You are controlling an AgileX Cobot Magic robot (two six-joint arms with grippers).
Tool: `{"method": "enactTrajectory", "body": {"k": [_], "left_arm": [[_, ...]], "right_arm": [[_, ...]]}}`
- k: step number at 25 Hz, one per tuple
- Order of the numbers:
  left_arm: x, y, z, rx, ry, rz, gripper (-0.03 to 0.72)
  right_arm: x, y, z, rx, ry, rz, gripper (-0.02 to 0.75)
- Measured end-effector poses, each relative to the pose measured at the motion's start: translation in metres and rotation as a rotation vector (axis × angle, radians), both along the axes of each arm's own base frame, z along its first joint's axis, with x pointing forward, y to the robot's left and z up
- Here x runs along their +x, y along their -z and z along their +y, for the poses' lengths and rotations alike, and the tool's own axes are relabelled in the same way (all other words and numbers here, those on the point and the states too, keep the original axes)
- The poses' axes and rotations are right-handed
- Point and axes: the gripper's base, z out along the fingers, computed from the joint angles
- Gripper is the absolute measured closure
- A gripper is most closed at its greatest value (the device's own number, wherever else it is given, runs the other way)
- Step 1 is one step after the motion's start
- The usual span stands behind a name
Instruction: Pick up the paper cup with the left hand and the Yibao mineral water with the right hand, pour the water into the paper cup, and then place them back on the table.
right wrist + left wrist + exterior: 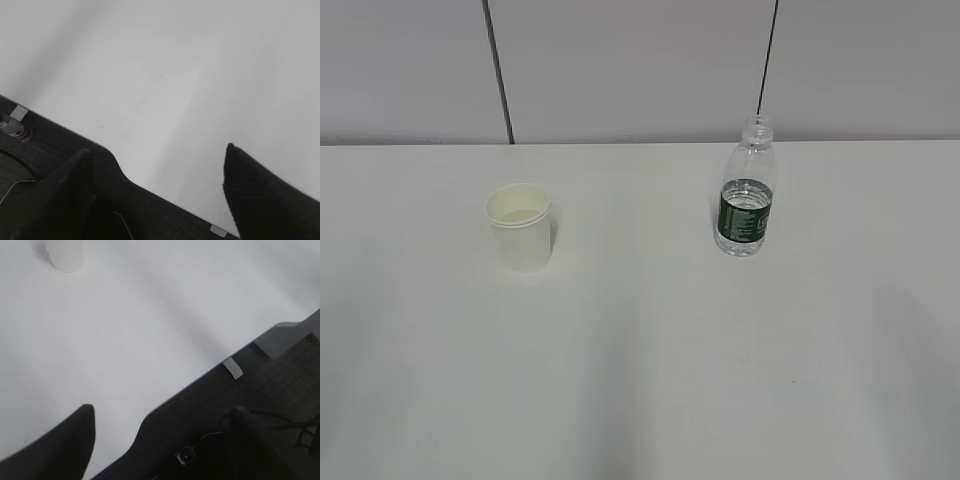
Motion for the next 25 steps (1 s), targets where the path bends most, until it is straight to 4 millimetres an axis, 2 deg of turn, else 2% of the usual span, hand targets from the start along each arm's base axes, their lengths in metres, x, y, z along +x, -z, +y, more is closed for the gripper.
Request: {"method": "enactTrajectory", "body": {"k": [6, 25], "left_arm": [[-0.007, 0.007, 0.010, 0.000, -0.017, -0.060, 0.193], [-0.008, 0.007, 0.011, 0.004, -0.022, -0.070, 0.209]], "right_arm": [[-0.016, 0.028, -0.008, -0.008, 0.034, -0.006, 0.146], [-0.019, 0.028, -0.010, 0.004, 0.061, -0.021, 0.148]]}}
